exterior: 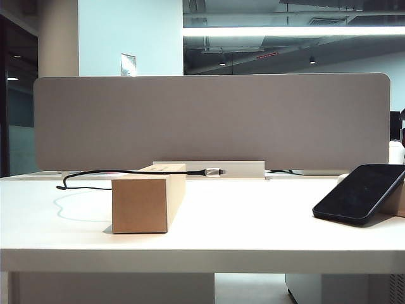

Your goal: Pick up the charging cable and the phone, plug the charging cable into the charging port on the phone, and finally place them back on the table.

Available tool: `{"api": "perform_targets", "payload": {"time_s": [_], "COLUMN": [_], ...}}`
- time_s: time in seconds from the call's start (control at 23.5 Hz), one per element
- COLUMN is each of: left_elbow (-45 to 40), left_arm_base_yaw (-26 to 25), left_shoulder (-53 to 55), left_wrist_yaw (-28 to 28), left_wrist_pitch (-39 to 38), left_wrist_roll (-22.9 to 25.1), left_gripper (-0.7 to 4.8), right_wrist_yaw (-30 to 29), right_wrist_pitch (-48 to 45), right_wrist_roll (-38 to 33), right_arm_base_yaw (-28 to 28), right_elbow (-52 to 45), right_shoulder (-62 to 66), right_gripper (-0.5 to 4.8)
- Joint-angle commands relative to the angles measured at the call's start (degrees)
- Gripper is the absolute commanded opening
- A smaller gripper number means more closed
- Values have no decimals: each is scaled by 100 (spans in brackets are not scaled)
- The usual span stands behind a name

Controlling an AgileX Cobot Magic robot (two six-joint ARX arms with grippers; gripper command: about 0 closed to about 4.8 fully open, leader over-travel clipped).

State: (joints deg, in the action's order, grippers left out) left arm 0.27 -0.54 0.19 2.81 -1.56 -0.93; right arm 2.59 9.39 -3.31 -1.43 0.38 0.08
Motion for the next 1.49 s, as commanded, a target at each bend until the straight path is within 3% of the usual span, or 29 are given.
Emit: {"api": "perform_targets", "payload": {"time_s": [0.04,0.6,0.68,0.81,0.98,1.49], "left_elbow": [17,17,20,28,105,649], "left_arm_base_yaw": [9,9,9,11,11,11], "left_shoulder": [4,4,4,4,4,35], "left_wrist_yaw": [-4,-2,11,302,391,411], "left_wrist_pitch": [35,74,144,466,852,863], "left_wrist_roll": [7,4,2,7,7,7], "left_gripper": [-6,-6,-6,-6,-6,-6], "right_wrist_yaw": [17,-2,2,26,24,0], "right_wrist_pitch": [-61,-63,-74,-118,-831,-166], "right_wrist_roll": [17,-15,-304,-420,-420,-420], "right_arm_base_yaw": [-4,-4,-4,-4,-2,0], "right_elbow": [-35,-33,-28,-13,22,964], "right_shoulder": [-9,-9,-9,-9,-9,15], "right_gripper": [-5,-5,-5,-5,-5,-5]}}
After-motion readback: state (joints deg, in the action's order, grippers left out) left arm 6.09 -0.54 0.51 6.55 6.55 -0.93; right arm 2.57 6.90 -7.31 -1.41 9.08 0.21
